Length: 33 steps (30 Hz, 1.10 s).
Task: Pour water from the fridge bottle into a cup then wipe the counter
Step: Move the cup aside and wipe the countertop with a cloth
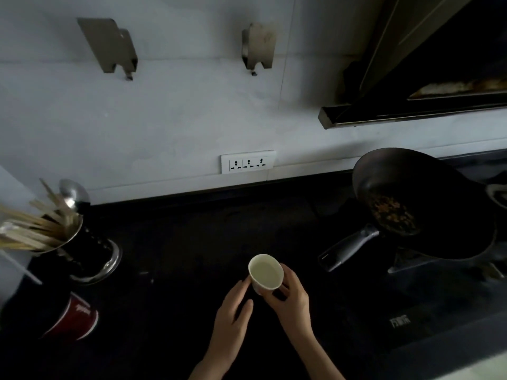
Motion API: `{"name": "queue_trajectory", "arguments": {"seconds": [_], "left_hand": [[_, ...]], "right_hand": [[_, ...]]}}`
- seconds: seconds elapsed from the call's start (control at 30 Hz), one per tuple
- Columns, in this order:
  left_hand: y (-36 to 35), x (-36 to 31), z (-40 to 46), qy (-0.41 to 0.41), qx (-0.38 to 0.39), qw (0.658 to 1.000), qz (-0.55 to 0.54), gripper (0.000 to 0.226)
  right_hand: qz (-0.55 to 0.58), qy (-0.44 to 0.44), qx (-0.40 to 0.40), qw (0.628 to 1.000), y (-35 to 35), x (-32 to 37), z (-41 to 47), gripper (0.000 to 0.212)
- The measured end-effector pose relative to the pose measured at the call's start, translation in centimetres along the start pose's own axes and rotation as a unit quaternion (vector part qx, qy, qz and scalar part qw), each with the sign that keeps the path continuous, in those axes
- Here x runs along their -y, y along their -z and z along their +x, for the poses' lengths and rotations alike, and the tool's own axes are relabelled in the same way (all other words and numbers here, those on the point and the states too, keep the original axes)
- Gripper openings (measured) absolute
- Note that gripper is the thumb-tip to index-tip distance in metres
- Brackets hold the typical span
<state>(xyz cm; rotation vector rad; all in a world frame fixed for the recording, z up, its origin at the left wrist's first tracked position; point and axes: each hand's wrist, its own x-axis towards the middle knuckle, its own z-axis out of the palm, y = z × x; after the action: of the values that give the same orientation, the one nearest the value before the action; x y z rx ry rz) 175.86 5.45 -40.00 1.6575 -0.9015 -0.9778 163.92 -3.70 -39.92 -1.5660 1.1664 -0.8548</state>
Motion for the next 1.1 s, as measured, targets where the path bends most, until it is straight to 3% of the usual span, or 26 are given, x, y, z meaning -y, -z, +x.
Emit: {"name": "queue_trajectory", "arguments": {"seconds": [0.2, 0.47, 0.6, 0.83, 1.1], "left_hand": [[0.3, -3.0, -1.5, 0.001, 0.027, 0.994, -0.107, 0.042], [-0.8, -5.5, -4.7, 0.02, 0.076, 0.985, -0.153, 0.05], [-2.5, -6.5, -6.9, 0.034, 0.124, 0.976, -0.174, 0.066], [-9.0, -8.8, -12.4, 0.048, 0.224, 0.955, -0.19, 0.099], [-19.9, -11.1, -20.4, 0.052, 0.3, 0.928, -0.213, 0.097]], "right_hand": [[0.02, 0.036, -0.031, 0.999, 1.3, 1.7, -1.5, 0.05], [0.067, 0.06, -0.061, 0.994, 4.8, 3.4, -6.0, 0.048], [0.086, 0.057, -0.1, 0.99, 7.9, 3.5, -9.1, 0.062], [0.064, 0.073, -0.161, 0.982, 16.2, 1.4, -15.7, 0.053], [0.049, 0.069, -0.26, 0.962, 27.5, 0.8, -25.7, 0.052]]}}
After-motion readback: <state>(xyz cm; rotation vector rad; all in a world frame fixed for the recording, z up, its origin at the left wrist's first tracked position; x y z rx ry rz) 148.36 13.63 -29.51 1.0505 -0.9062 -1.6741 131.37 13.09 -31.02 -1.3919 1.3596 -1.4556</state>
